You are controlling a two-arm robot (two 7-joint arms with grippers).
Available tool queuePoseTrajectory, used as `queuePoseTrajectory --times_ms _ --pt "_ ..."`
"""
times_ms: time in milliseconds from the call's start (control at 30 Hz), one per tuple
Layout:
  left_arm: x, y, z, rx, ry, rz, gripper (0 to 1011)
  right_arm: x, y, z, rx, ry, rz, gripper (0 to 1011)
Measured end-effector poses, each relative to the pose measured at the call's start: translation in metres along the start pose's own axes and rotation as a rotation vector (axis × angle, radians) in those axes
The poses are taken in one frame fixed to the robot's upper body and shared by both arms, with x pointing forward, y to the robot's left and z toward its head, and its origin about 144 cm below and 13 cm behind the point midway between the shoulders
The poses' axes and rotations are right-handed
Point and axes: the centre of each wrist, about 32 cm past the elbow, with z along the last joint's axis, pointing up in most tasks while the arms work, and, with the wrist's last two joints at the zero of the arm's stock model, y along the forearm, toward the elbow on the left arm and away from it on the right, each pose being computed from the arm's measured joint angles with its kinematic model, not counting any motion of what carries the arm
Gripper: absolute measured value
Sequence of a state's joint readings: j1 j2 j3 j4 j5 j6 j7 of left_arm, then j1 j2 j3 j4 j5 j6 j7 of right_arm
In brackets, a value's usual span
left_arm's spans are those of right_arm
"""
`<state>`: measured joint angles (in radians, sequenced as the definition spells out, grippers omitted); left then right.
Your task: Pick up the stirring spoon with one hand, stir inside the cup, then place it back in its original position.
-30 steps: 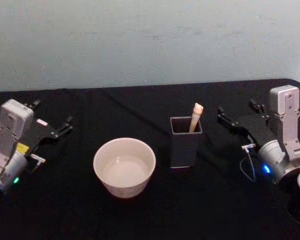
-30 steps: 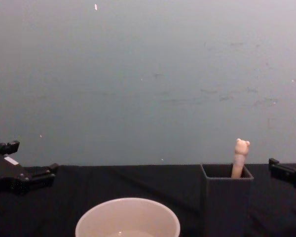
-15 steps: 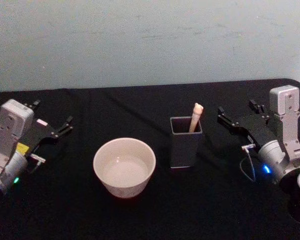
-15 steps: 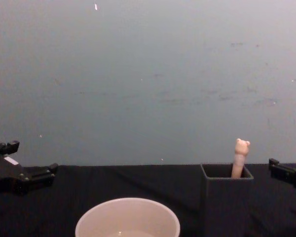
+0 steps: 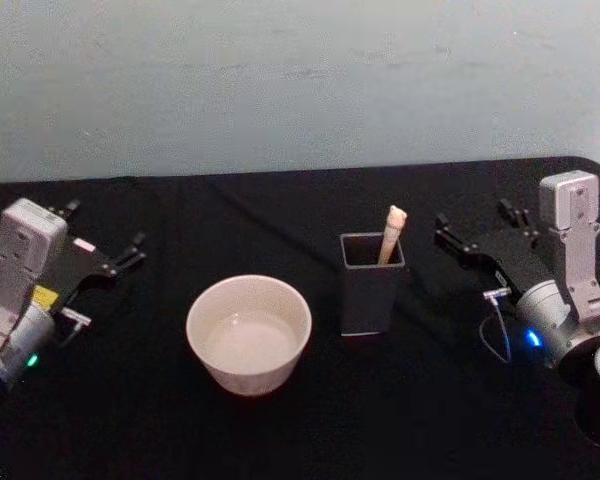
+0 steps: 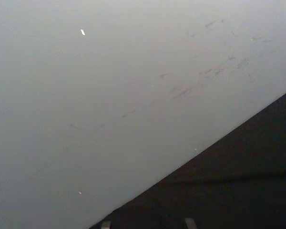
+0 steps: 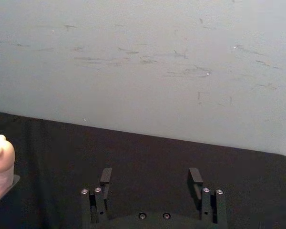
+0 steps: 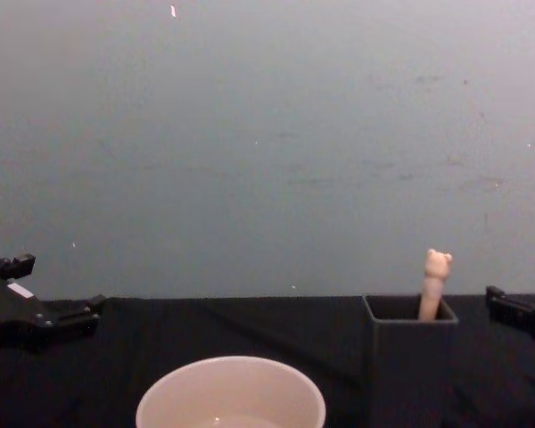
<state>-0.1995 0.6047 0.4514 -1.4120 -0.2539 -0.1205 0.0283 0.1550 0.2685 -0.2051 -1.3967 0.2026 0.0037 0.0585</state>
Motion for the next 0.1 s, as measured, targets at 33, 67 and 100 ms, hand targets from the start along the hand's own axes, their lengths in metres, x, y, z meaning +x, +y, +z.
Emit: queuePoseTrajectory --times_ms 33,67,100 --pt "0.0 0.0 0.0 0.0 0.0 0.0 1001 0.0 0.0 0.0 0.0 0.0 0.0 1000" --pt "0.0 0.0 0.0 0.0 0.0 0.0 1001 0.0 0.0 0.0 0.0 0.0 0.0 1002" --pt "0.0 0.0 0.0 0.0 0.0 0.0 1001 0.0 0.0 0.0 0.0 0.0 0.0 1000"
